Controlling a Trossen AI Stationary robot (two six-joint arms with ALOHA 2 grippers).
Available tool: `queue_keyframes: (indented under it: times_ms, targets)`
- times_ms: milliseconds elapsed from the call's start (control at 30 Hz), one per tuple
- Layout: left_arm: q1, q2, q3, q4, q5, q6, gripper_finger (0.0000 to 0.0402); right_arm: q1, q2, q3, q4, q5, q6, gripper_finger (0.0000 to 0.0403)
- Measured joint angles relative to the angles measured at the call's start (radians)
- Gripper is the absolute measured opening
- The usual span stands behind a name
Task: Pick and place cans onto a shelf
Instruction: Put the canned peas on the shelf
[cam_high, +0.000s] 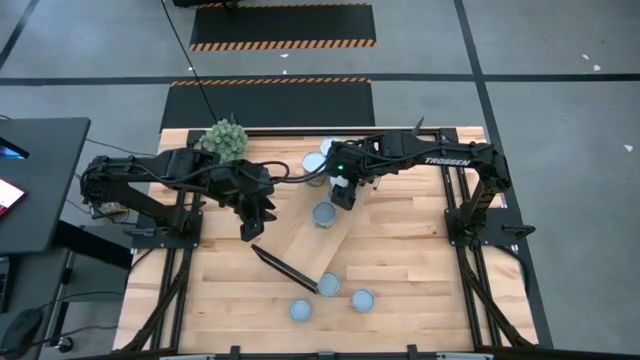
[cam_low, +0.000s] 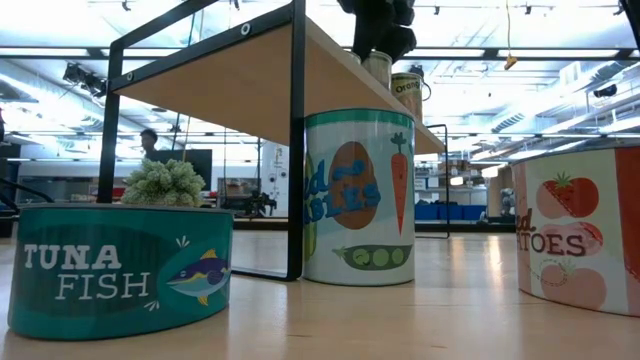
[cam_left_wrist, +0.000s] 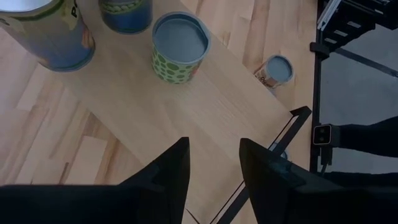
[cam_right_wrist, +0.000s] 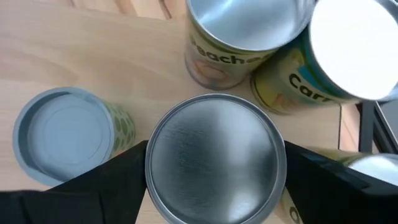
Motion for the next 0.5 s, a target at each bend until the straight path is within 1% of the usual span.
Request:
queue_keyframes:
  times_ms: [167,500]
  targets:
    - [0.0,0.0,0.0,0.0,0.0,0.0,0.0146,0.0,0.002,0.004,-0.018,0.015,0.027,0.0351]
    - [0.0,0.0,0.0,0.003,-0.001,0.021,0.0146,-0.004,0.005,0.053,-0.056,0.03,0.013,0.0351]
